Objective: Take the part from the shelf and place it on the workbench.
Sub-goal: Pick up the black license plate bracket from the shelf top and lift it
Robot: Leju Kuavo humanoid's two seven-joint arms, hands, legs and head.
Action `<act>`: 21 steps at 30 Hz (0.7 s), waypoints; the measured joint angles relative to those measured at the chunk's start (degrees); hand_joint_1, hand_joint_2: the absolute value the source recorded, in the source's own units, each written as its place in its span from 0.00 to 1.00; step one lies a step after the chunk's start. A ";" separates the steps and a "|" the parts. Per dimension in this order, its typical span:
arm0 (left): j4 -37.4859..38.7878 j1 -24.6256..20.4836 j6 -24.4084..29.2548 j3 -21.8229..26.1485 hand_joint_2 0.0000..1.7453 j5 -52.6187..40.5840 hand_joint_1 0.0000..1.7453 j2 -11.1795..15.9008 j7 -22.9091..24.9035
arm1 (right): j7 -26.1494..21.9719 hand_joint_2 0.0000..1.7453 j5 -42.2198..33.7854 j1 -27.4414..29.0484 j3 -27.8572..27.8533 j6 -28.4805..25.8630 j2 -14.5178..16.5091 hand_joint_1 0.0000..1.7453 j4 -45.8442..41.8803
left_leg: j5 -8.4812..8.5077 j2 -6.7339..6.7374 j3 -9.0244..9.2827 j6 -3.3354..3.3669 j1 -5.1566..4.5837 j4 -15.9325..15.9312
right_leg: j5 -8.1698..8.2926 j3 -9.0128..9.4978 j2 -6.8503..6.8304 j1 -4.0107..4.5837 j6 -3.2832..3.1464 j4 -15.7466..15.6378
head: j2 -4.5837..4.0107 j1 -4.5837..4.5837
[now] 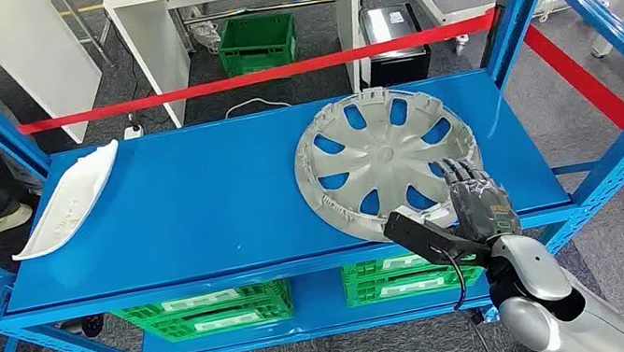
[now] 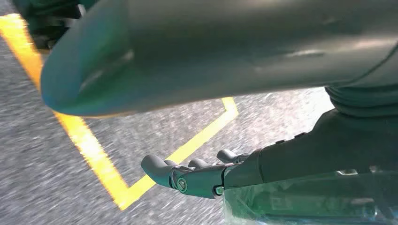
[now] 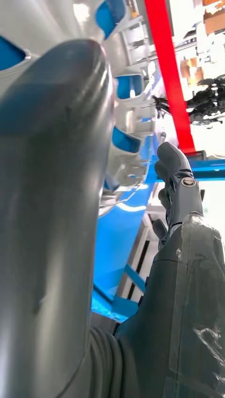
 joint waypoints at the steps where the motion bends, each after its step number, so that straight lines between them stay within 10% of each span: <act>1: 0.00 0.01 0.01 0.00 0.00 -0.08 0.00 0.01 -0.12 | 0.00 0.00 -0.02 0.03 0.00 -0.02 0.00 0.00 0.01 | 1.00 -0.04 0.51 0.31 -0.11 -1.53 | -0.28 0.31 -0.01 -0.01 0.07 -0.08 | 0.00 -0.03; 4: -0.01 -0.02 0.00 -0.01 0.00 -0.24 0.00 0.10 -0.50 | 0.01 0.00 -0.16 -0.04 0.05 -0.15 -0.01 0.00 0.11 | 2.99 -0.06 1.86 1.39 -0.63 -5.21 | -0.95 0.80 0.05 0.07 0.64 -0.02 | -0.01 0.19; 21: 0.00 -0.59 0.03 0.00 0.00 -0.59 0.00 -0.17 -0.85 | -1.09 0.00 -1.93 -0.13 -0.09 -0.99 0.51 0.00 1.92 | 1.39 -0.27 2.02 1.68 -0.64 -6.94 | -0.71 0.01 -0.28 0.13 1.55 -0.25 | 0.00 0.22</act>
